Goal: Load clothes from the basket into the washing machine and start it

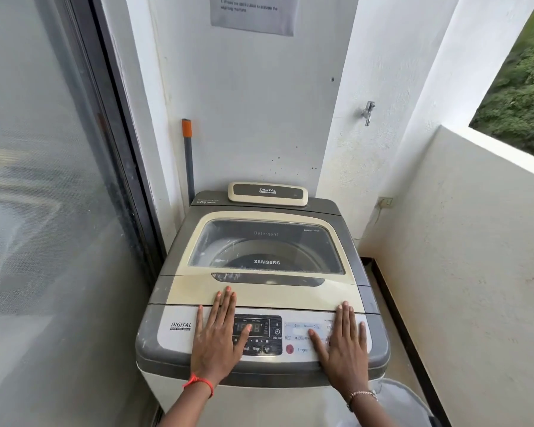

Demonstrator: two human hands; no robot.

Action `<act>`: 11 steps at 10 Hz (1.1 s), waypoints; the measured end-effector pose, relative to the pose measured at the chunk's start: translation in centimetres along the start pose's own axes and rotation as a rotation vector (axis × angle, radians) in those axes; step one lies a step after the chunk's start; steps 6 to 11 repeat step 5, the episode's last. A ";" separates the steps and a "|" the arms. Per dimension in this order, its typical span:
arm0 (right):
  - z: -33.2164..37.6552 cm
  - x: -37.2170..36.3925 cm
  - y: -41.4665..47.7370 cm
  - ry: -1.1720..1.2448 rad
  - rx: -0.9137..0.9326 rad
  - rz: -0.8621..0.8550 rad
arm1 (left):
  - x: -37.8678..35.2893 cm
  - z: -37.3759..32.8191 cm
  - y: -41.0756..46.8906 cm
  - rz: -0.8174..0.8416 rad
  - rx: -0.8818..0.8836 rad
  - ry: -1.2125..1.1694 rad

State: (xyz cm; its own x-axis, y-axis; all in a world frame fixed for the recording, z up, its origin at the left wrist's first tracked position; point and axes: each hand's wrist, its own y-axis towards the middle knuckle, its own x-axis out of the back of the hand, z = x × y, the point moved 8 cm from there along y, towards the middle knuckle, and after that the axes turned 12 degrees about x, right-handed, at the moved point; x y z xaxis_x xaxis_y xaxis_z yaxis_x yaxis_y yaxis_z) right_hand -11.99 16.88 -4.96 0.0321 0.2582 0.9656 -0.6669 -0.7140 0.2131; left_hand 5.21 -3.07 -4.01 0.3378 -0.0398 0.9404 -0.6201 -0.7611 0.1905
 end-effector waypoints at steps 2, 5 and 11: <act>0.1 0.2 0.2 -0.008 0.000 -0.027 | -0.2 0.0 0.4 -0.003 0.005 0.017; 0.3 0.4 0.6 0.052 0.048 -0.108 | 0.0 -0.5 0.7 -0.086 -0.039 -0.038; 0.3 0.4 0.6 0.052 0.048 -0.108 | 0.0 -0.5 0.7 -0.086 -0.039 -0.038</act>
